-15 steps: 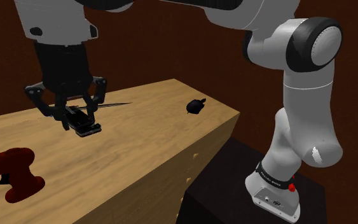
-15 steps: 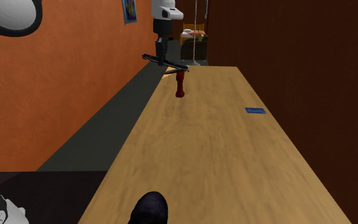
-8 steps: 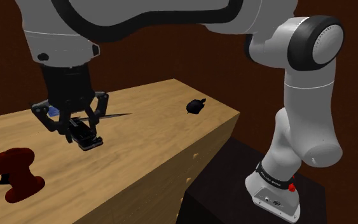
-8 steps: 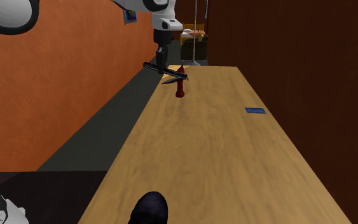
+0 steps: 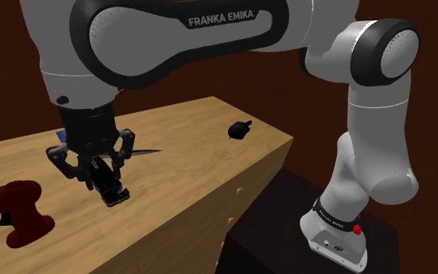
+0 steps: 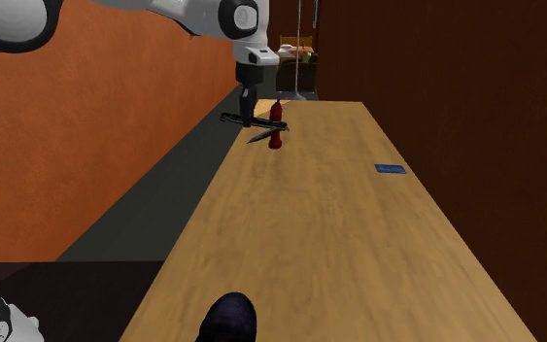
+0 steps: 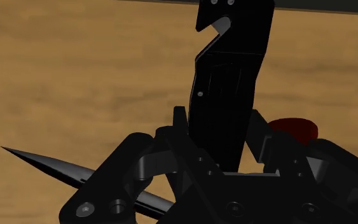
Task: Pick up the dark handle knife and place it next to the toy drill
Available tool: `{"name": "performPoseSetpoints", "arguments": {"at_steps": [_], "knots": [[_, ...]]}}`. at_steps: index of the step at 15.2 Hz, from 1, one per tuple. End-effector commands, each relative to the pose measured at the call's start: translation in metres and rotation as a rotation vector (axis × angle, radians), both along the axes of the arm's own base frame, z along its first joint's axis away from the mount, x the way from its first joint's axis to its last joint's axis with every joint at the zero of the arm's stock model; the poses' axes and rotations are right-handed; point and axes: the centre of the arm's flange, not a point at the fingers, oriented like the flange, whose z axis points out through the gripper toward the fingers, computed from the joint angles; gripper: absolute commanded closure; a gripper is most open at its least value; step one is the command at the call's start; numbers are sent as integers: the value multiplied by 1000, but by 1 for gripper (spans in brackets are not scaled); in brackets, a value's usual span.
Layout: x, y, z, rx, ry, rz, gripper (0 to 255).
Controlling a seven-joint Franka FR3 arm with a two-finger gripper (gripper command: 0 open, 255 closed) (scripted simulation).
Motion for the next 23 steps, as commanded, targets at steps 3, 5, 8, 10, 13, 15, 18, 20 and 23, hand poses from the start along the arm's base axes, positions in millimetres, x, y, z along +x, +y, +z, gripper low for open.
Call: {"name": "performPoseSetpoints", "arguments": {"at_steps": [3, 5, 8, 10, 13, 15, 18, 20, 23], "knots": [[0, 1, -22, -1, 2, 1, 255], [0, 1, -32, -1, 2, 1, 255], [0, 1, -48, -1, 2, 1, 255], [0, 1, -58, -1, 2, 1, 255], [0, 1, -74, -1, 2, 1, 255], [0, 1, -85, -1, 2, 1, 255], [0, 1, -101, -1, 2, 1, 255], [0, 1, -115, -1, 2, 1, 255], [0, 1, -115, -1, 2, 1, 255]]}}
